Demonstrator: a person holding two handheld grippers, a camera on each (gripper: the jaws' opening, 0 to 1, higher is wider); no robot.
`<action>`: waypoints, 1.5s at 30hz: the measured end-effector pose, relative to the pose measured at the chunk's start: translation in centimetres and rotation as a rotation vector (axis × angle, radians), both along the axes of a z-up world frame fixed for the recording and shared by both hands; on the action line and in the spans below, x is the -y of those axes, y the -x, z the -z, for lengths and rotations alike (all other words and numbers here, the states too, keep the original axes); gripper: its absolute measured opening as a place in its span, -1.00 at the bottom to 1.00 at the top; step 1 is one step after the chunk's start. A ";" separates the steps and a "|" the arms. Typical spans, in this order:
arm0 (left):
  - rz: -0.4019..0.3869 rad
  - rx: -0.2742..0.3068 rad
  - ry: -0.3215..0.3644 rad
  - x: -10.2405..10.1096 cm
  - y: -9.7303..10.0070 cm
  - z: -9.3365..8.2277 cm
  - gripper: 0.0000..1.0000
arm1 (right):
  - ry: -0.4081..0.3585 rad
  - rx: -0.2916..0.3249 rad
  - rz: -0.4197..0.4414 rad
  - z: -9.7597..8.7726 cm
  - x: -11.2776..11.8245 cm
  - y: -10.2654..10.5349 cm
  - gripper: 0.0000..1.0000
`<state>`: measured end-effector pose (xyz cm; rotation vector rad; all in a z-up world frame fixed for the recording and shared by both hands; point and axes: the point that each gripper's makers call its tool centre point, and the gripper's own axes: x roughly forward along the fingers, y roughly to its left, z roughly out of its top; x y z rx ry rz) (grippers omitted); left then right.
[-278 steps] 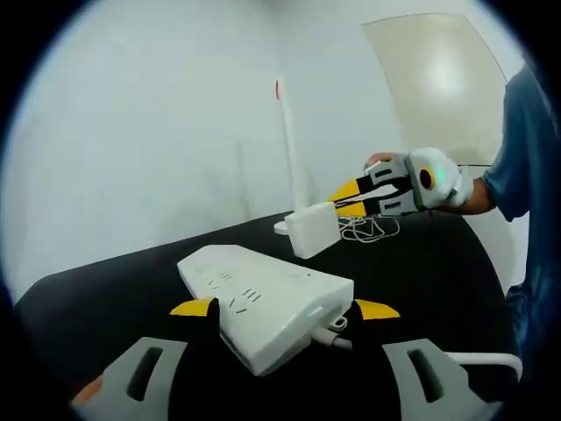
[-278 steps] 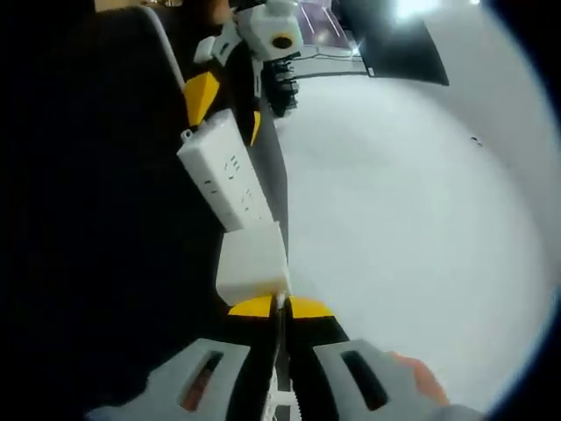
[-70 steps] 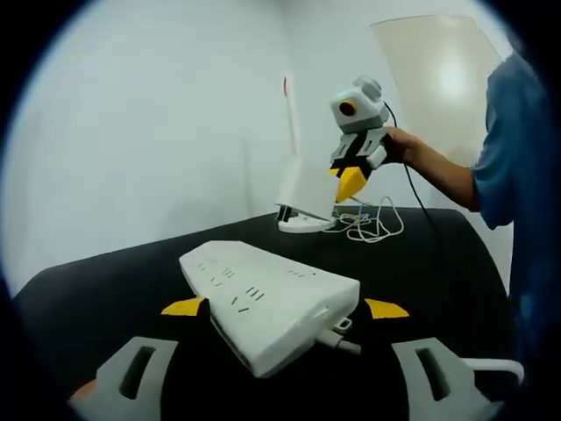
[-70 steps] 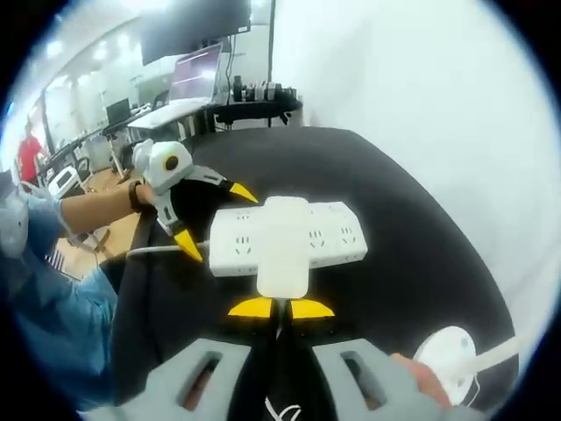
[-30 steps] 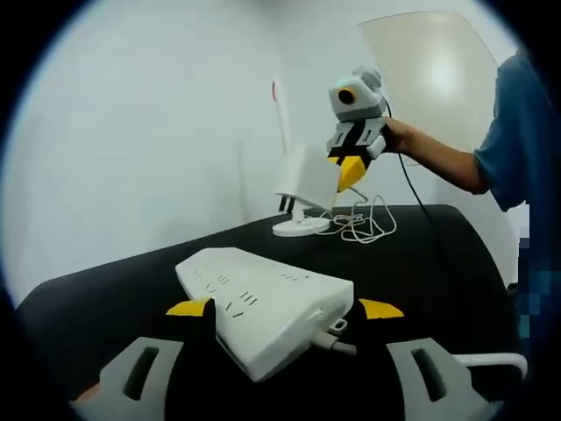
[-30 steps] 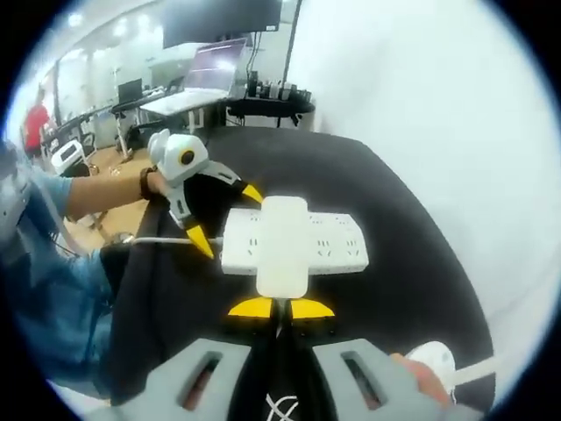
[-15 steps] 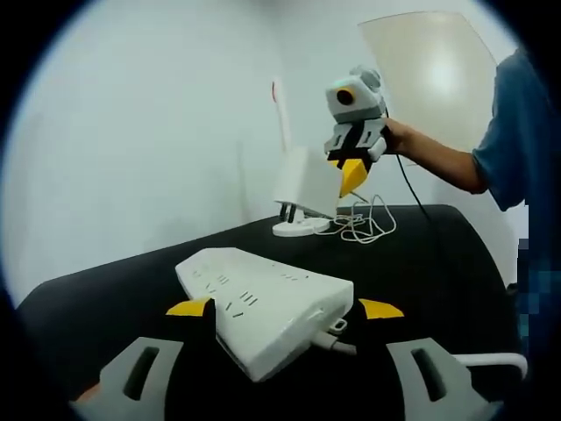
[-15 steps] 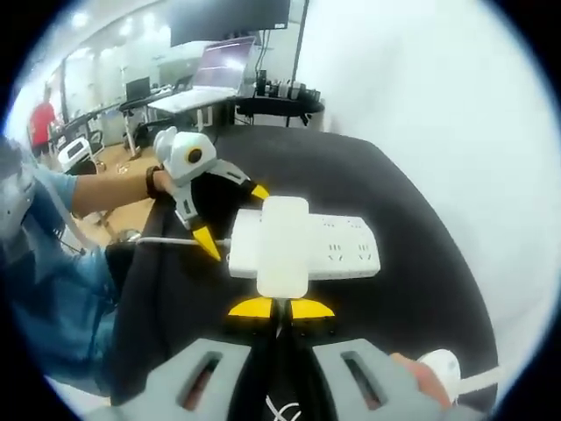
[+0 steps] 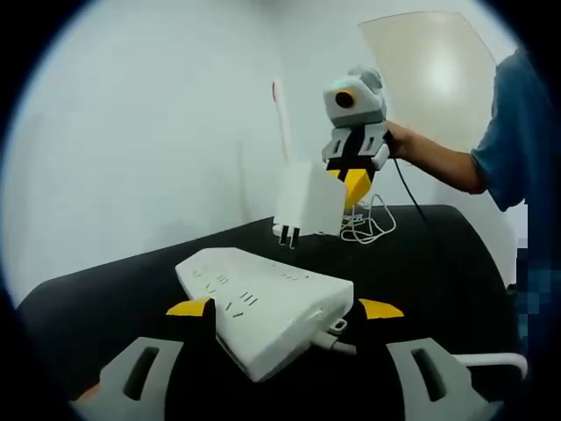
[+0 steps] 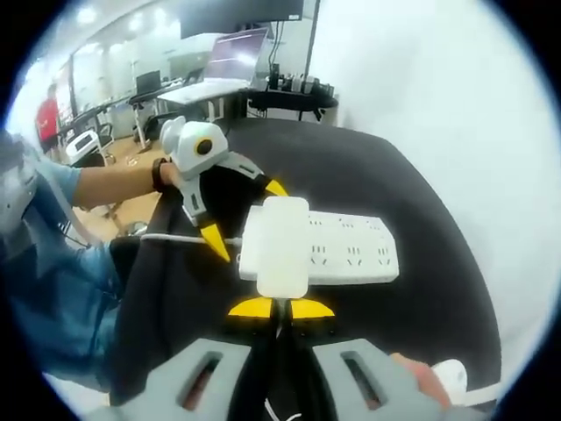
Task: Insert the desk lamp plug into the socket, turn on the power strip switch, turn on the lamp switch, then turn off the lamp switch, turn off the power strip switch, and remove the plug from the socket.
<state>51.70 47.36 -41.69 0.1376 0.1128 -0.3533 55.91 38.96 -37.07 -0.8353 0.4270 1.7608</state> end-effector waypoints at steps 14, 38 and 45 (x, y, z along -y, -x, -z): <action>0.001 0.000 0.000 -0.1 -0.1 0.0 0.23 | 0.027 0.004 -0.033 0.8 -0.7 0.5 -0.88; 0.002 -0.001 0.002 -0.1 -0.1 -0.1 0.24 | 0.056 -0.023 -0.051 2.4 -1.1 -0.2 -0.88; 0.002 0.000 0.002 0.0 0.0 -0.1 0.24 | 0.055 -0.040 -0.038 2.6 -1.0 -0.4 -0.88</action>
